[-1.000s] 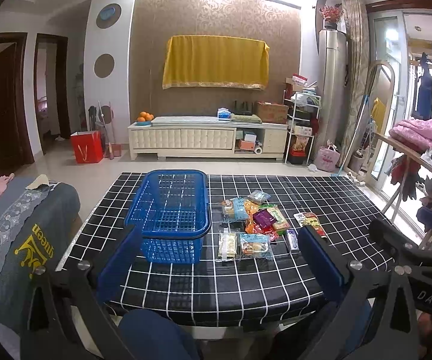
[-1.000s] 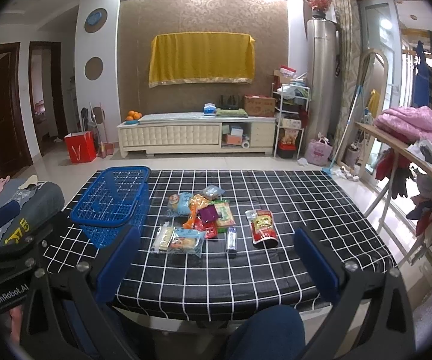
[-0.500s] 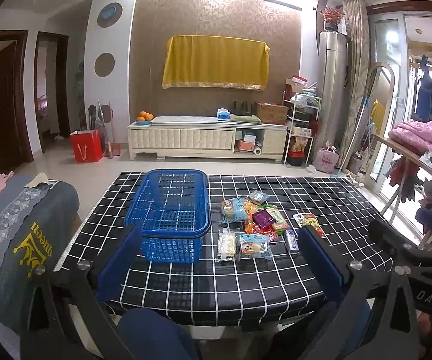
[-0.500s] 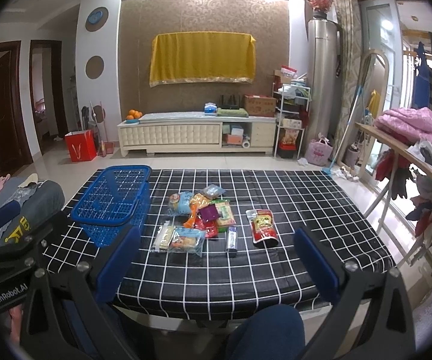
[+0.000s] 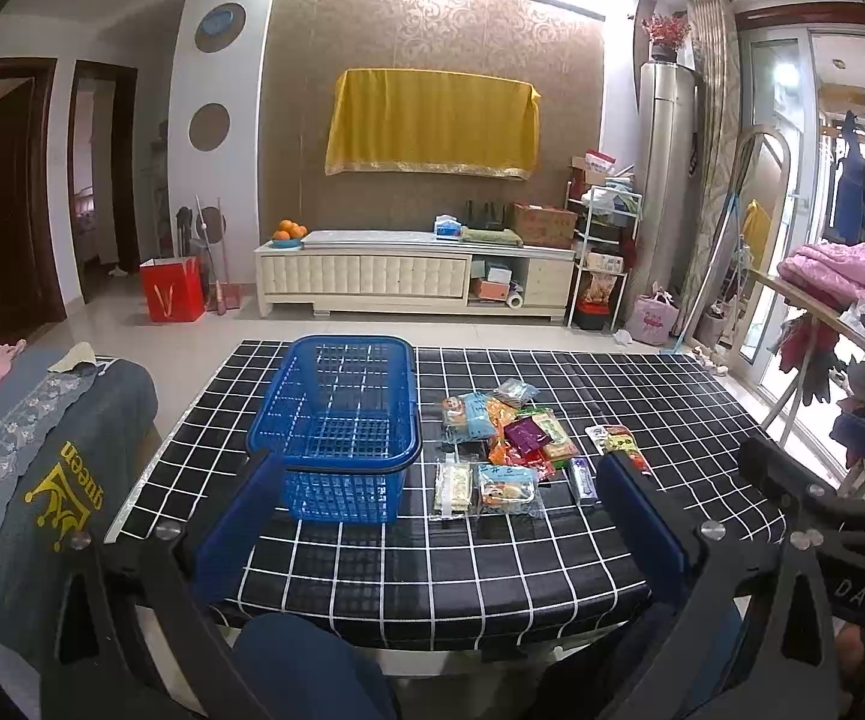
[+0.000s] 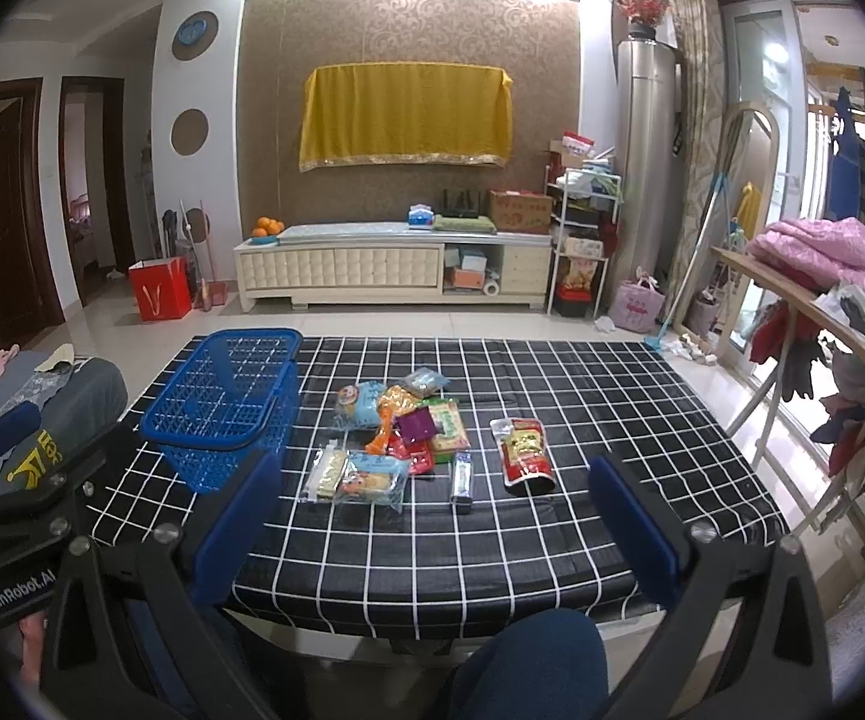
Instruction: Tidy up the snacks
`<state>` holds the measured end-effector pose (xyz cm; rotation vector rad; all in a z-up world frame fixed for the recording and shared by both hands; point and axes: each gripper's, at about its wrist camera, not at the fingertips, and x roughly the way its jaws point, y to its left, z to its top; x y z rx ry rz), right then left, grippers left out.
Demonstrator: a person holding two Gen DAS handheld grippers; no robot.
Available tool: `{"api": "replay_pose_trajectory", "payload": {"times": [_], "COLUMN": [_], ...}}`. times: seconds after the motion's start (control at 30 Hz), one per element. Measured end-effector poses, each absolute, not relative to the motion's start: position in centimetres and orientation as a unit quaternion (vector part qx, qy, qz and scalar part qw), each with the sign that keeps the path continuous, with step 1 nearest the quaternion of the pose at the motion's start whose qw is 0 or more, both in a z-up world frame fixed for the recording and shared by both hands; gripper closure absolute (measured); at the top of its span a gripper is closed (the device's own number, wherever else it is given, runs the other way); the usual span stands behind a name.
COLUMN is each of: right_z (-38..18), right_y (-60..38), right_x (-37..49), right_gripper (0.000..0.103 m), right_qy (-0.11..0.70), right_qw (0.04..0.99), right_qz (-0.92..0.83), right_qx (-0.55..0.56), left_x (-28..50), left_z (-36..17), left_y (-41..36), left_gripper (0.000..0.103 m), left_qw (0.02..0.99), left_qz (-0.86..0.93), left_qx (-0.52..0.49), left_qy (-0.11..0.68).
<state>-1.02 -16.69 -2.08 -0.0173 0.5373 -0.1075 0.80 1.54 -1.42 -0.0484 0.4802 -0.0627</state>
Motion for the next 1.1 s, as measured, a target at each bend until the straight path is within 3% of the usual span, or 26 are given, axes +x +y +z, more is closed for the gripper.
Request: {"api": "replay_pose_trajectory", "payload": {"times": [0.63,1.1], "right_z": [-2.7,-6.2], "right_y": [-19.0,-24.1], "right_x": [1.0,8.2], "right_gripper": [0.0,0.0], "right_qy": [0.276,0.327], "right_qw": [0.96,0.942], "right_qz": [-0.055,-0.072], "right_qx": [0.008,0.008], "left_x": [4.4,15.3], "left_z": [-1.5,-6.1], "left_y": [-0.6,-5.0], "left_gripper": [0.0,0.0], "left_qw": [0.967,0.925], "left_qz": [-0.048,-0.112], "left_qx": [-0.017,-0.007], "left_qy": [0.25,0.362]}}
